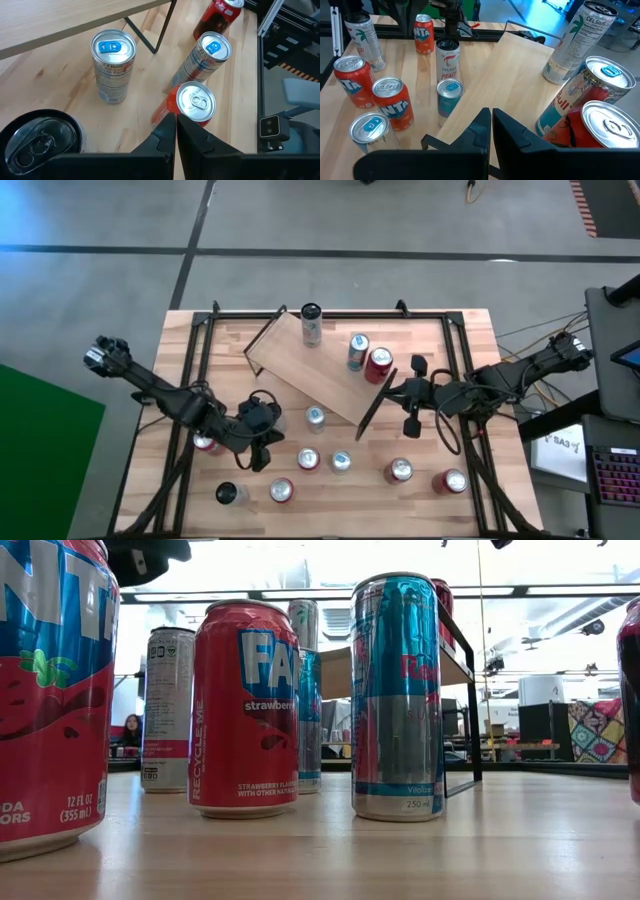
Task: Place canned beverage on shelf
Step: Put the red soda can on the shelf
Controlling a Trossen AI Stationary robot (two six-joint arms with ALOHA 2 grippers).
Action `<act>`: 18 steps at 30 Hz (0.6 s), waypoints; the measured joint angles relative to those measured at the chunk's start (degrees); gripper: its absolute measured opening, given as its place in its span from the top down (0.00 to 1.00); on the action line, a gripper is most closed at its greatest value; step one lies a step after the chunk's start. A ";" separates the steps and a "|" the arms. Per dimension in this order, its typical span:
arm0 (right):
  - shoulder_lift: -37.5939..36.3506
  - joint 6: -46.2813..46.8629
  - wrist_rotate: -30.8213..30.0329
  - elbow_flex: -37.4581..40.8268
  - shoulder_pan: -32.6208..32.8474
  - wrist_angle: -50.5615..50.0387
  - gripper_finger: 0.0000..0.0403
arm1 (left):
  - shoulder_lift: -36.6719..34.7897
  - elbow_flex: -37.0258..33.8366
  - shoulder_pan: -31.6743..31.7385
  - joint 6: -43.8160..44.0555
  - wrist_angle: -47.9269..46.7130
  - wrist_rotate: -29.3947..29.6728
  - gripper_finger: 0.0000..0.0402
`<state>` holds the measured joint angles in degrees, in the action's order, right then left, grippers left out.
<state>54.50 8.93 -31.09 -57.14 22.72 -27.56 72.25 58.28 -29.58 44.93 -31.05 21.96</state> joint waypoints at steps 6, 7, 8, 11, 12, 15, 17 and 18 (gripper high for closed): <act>0.00 0.00 0.00 0.00 0.00 -0.02 0.98 | 0.00 0.00 0.02 -0.39 0.01 0.02 1.00; 0.00 0.00 0.00 0.00 0.00 -0.02 0.98 | 0.00 0.00 0.02 -0.39 0.00 0.05 1.00; 0.00 0.00 0.00 0.00 0.00 -0.02 0.98 | 0.00 0.00 0.02 -0.39 0.01 0.11 1.00; 0.00 0.00 -0.02 0.00 0.00 0.00 0.98 | 0.11 0.00 0.02 -0.42 0.02 0.26 1.00; 0.00 0.00 0.00 0.00 0.00 -0.02 0.98 | 0.17 0.00 0.04 -0.43 0.02 0.38 1.00; 0.00 0.00 -0.01 0.00 0.00 -0.02 0.98 | 0.22 0.00 0.07 -0.44 0.04 0.66 1.00; 0.00 0.00 -0.01 0.00 0.00 -0.02 0.98 | 0.22 0.00 0.07 -0.44 0.04 0.67 1.00; 0.00 0.00 -0.01 0.00 0.00 -0.02 0.98 | 0.22 0.00 0.04 -0.44 0.04 0.66 1.00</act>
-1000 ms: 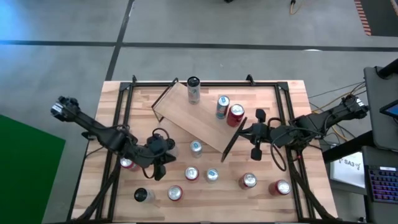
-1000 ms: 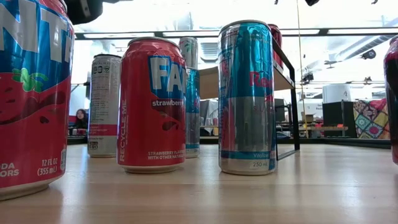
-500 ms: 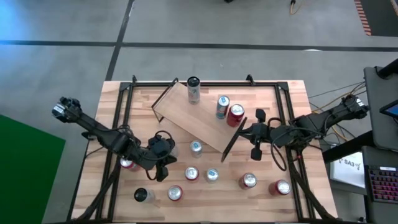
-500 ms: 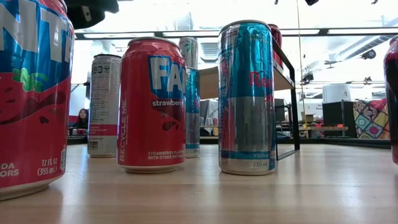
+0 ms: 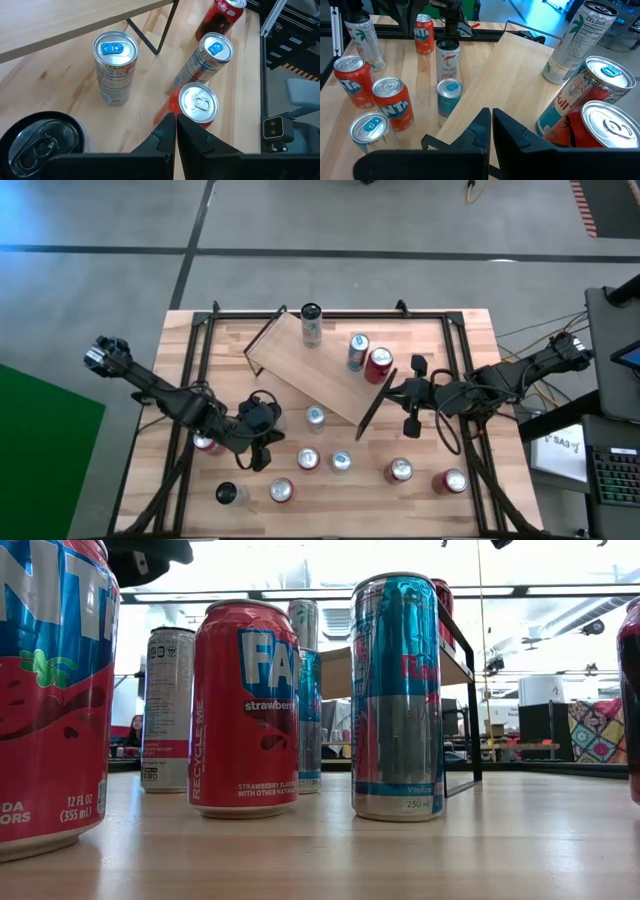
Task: Place canned beverage on shelf
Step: Put the red soda can on the shelf
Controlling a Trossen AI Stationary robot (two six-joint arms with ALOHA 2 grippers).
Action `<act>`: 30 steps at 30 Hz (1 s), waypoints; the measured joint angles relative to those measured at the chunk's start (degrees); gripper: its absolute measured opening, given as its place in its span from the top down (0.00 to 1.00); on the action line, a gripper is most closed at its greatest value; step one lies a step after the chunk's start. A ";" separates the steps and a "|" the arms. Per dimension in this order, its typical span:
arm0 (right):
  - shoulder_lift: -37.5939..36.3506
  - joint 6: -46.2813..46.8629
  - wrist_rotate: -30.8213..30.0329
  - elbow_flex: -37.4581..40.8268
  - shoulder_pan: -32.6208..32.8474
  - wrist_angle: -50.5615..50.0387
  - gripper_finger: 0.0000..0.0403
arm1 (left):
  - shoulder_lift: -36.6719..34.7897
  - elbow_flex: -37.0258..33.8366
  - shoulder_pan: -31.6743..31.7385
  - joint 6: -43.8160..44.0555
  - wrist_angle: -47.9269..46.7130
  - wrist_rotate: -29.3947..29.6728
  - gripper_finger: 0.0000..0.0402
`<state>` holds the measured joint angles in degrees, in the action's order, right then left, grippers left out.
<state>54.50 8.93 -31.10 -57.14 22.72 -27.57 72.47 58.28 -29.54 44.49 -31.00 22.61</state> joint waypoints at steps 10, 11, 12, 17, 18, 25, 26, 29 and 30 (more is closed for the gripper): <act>0.00 0.00 0.00 0.00 0.00 0.00 0.98 | -0.33 1.72 0.00 6.56 -9.46 -7.21 0.98; 0.00 0.00 0.00 0.00 0.00 0.00 0.98 | -0.21 2.93 0.00 8.30 -12.46 -8.72 0.97; 0.00 0.00 0.00 0.00 0.00 0.00 0.98 | -0.09 4.17 -0.01 9.86 -15.18 -10.58 0.97; 0.00 0.00 -0.01 0.00 0.00 0.00 0.98 | 1.91 11.54 -1.56 14.19 -27.47 -14.23 0.96; 0.00 0.02 -0.01 0.00 0.00 0.00 0.98 | 2.50 13.11 -2.01 15.10 -29.80 -14.25 0.96; 0.00 0.02 0.01 -0.02 0.00 0.00 0.98 | 8.98 21.67 -4.97 21.94 -45.02 -16.86 0.99; 0.00 0.02 0.01 -0.02 -0.02 0.00 0.98 | 9.90 22.17 -5.28 22.44 -45.83 -17.95 0.99; 0.00 0.02 0.01 -0.02 0.00 -0.01 0.98 | 12.37 23.13 -6.20 22.72 -46.49 -21.97 1.00; 0.00 0.02 0.01 -0.02 0.00 0.00 0.98 | 13.06 23.31 -6.57 22.73 -46.47 -23.23 1.00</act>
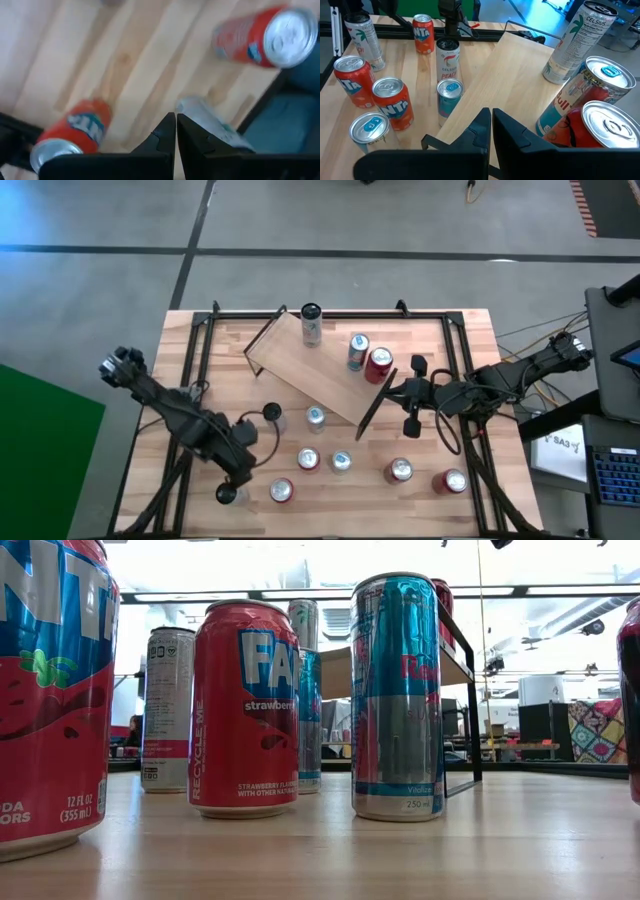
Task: Place canned beverage on shelf
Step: Put the red soda can on the shelf
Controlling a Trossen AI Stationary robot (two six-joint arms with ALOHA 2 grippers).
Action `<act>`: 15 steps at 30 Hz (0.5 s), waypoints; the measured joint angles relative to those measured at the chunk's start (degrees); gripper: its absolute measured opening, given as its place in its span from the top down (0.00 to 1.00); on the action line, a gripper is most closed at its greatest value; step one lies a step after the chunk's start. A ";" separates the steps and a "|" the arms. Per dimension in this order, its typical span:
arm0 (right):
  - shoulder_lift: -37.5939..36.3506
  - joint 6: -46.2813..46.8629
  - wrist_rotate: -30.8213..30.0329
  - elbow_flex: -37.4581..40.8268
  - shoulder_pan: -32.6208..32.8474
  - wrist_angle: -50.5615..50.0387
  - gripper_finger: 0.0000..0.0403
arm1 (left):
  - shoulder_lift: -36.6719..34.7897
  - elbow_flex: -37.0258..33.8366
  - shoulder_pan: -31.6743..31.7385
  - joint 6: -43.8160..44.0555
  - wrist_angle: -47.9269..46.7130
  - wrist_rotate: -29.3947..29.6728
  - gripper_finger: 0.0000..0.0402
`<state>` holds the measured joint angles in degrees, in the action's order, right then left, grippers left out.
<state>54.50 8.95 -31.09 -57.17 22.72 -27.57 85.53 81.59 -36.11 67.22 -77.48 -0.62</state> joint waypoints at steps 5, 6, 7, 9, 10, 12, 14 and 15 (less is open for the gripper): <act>0.00 0.00 1.42 0.00 0.00 -0.02 0.98 | 2.95 -0.39 -2.15 1.46 -5.66 -4.92 1.00; 0.00 0.00 1.83 0.00 0.00 0.00 0.98 | 3.21 -0.67 -2.51 2.01 -6.94 -5.92 1.00; 0.00 0.02 2.50 0.00 0.00 -0.02 0.98 | 3.32 -1.01 -2.89 2.55 -7.50 -6.61 1.00; 0.00 0.43 3.67 0.00 0.02 -0.02 0.98 | 3.29 -1.85 -3.57 3.66 -7.42 -7.33 1.00; 0.02 0.82 4.58 0.00 0.02 -0.01 0.98 | 3.17 -2.21 -3.85 4.45 -7.42 -7.46 1.00; 0.02 1.79 6.41 0.00 0.01 -0.04 0.98 | 2.77 -2.72 -4.52 5.96 -7.50 -7.46 1.00; 0.02 2.30 7.95 0.00 0.07 -0.02 0.98 | 2.59 -2.98 -5.25 7.15 -7.94 -7.41 1.00; 0.02 2.49 8.53 0.00 0.15 -0.02 0.98 | 2.59 -3.05 -5.53 7.92 -8.59 -7.30 1.00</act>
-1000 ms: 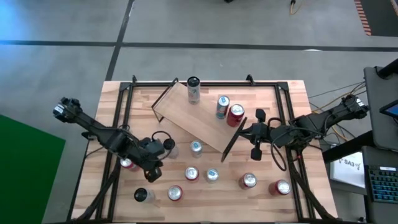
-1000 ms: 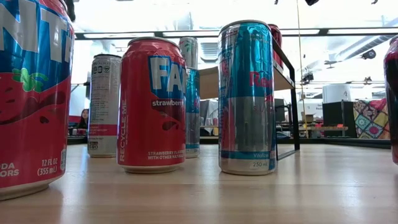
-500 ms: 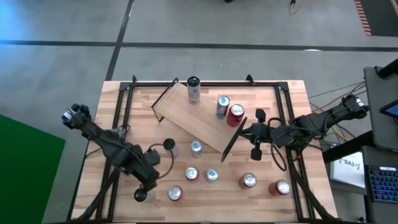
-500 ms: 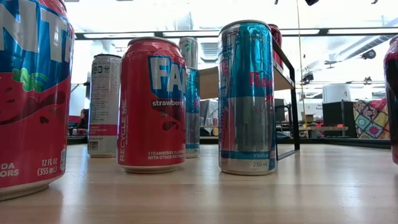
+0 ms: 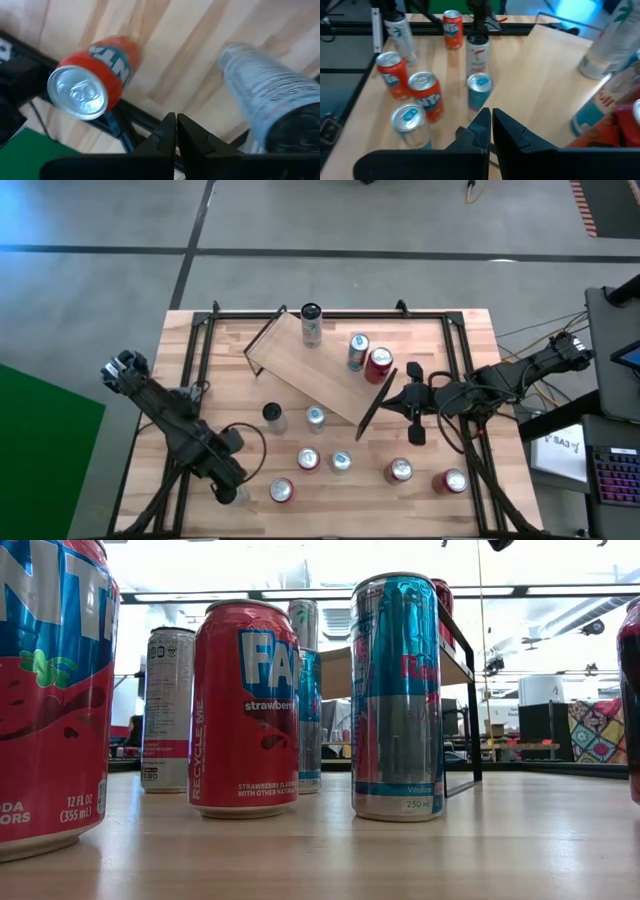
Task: Place canned beverage on shelf
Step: Put the red soda can on the shelf
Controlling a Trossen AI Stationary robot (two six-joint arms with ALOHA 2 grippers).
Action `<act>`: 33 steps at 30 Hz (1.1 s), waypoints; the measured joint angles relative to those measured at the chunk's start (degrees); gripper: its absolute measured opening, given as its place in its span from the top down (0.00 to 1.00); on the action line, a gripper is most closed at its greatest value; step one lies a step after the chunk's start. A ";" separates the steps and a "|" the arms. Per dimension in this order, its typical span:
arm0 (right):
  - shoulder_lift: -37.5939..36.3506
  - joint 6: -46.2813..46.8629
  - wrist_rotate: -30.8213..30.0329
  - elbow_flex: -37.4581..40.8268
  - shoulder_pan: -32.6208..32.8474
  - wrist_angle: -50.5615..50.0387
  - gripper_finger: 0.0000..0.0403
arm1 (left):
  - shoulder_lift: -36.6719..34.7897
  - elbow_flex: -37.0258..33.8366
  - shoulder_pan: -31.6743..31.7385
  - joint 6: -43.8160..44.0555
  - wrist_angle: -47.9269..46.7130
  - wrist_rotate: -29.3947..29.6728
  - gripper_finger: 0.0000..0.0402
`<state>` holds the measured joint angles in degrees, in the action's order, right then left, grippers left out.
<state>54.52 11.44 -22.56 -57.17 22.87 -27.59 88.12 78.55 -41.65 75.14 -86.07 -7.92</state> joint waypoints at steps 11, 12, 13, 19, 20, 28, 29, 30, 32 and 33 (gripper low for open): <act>0.33 0.61 0.54 -0.02 0.13 0.03 0.98 | -0.94 -2.58 -0.09 4.92 -3.82 4.93 0.67; 0.36 0.61 0.56 -0.02 0.13 0.01 0.98 | -1.01 -3.22 -0.09 4.93 -3.82 5.42 0.62; 0.42 0.61 0.68 -0.02 0.14 0.00 0.98 | -1.17 -4.22 -0.09 4.92 -3.79 5.55 0.57; 1.16 0.98 2.11 -0.09 0.52 0.07 0.98 | -1.80 -10.87 -0.31 4.91 -3.94 5.69 0.31; 1.16 0.99 2.11 -0.09 0.55 0.00 0.98 | -1.88 -11.72 -0.31 4.91 -3.96 5.57 0.28; 1.20 1.59 2.13 -0.09 0.76 0.02 0.98 | -2.16 -13.49 -0.31 4.87 -3.95 6.59 0.15; 1.20 1.59 2.13 -0.09 0.76 0.02 0.98 | -2.32 -13.51 -0.32 4.85 -3.95 7.34 0.15; 1.20 1.59 2.13 -0.09 0.76 0.04 0.98 | -2.53 -13.66 -0.31 4.86 -3.91 7.73 0.15; 1.20 1.60 2.09 -0.09 0.76 0.02 0.98 | -3.05 -14.46 -0.31 4.91 -3.84 7.99 0.15; 1.20 1.62 2.09 -0.09 0.76 0.02 0.98 | -3.34 -14.98 -0.31 5.03 -3.50 7.99 0.15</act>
<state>55.72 13.06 -20.47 -57.25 23.64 -27.57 84.78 63.57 -41.95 80.17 -89.57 0.08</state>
